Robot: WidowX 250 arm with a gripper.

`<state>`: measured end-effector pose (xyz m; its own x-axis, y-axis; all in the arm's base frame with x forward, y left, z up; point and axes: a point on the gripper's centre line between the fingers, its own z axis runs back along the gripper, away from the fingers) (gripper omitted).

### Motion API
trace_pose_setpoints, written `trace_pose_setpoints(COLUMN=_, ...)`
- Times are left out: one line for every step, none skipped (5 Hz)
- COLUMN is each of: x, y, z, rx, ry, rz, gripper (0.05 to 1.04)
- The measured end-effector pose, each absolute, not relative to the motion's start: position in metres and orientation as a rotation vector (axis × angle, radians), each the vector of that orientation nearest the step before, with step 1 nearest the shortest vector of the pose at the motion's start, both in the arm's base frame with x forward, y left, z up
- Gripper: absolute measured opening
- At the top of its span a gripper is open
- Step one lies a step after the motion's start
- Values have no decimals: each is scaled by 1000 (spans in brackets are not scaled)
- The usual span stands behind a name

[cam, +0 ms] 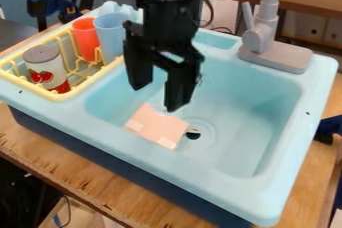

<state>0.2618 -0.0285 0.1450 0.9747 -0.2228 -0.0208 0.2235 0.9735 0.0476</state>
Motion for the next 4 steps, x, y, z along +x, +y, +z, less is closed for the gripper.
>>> trace_pose_setpoints(x=264, y=-24, z=123, rx=82, ry=103, rz=-225, gripper=1000)
trace_pose_setpoints(x=268, y=-23, z=109, rx=94, ry=145, rz=-221, gripper=1000)
trace_pose_setpoints(x=271, y=-9, z=103, rx=82, ry=159, rz=-179, gripper=1000)
trace_pose_setpoints(x=270, y=-4, z=98, rx=81, ry=180, rz=-163, gripper=1000)
